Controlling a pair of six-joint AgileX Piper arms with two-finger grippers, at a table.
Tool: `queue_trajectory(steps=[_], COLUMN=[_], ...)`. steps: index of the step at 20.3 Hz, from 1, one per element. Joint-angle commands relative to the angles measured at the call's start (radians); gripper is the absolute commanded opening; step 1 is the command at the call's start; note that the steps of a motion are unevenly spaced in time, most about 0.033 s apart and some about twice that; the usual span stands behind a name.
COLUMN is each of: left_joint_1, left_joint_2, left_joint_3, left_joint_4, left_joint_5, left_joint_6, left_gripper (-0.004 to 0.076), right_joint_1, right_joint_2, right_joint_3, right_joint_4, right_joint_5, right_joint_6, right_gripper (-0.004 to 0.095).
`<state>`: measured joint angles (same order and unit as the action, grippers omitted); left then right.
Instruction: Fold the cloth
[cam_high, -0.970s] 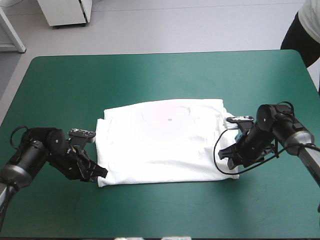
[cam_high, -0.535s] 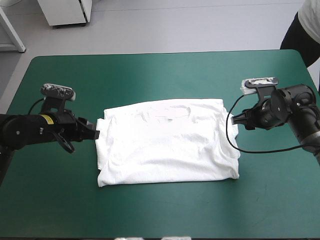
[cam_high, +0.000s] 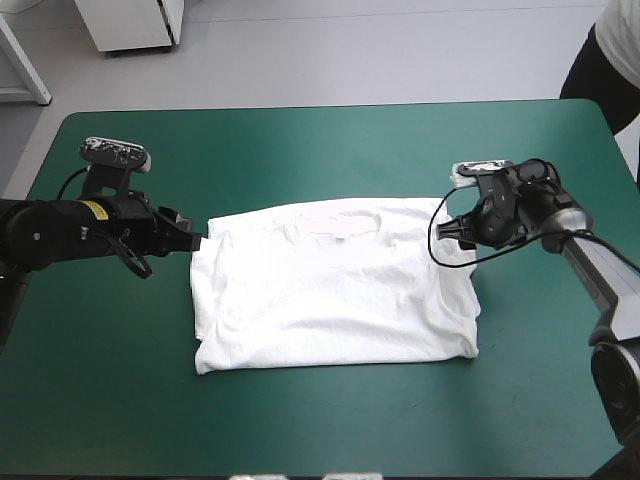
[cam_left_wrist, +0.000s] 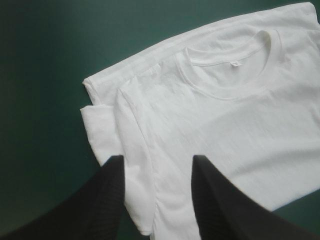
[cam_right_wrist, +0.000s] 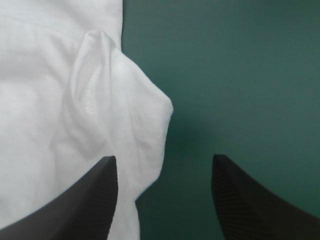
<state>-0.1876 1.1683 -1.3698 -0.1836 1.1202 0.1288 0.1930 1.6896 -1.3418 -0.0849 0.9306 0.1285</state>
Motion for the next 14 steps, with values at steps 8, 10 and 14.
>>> queue_trajectory(steps=[8, 10, 14], left_joint_1=[0.001, 0.001, 0.001], left_joint_2=[-0.017, -0.017, -0.017], left_joint_3=[-0.035, -0.035, -0.035], left_joint_4=[-0.008, -0.008, -0.008], left_joint_5=[-0.004, 0.001, 0.002], left_joint_6=[-0.005, -0.005, -0.005], left_gripper=[0.0318, 0.0318, 0.0318], right_joint_1=[-0.031, -0.031, -0.031], right_joint_2=[0.149, 0.176, 0.188], right_joint_3=[-0.08, -0.08, -0.082], right_joint_4=[0.076, 0.114, 0.135], right_joint_5=[-0.026, -0.02, -0.008], right_joint_6=[-0.052, -0.069, -0.079], right_gripper=[0.0415, 0.0243, -0.0013])
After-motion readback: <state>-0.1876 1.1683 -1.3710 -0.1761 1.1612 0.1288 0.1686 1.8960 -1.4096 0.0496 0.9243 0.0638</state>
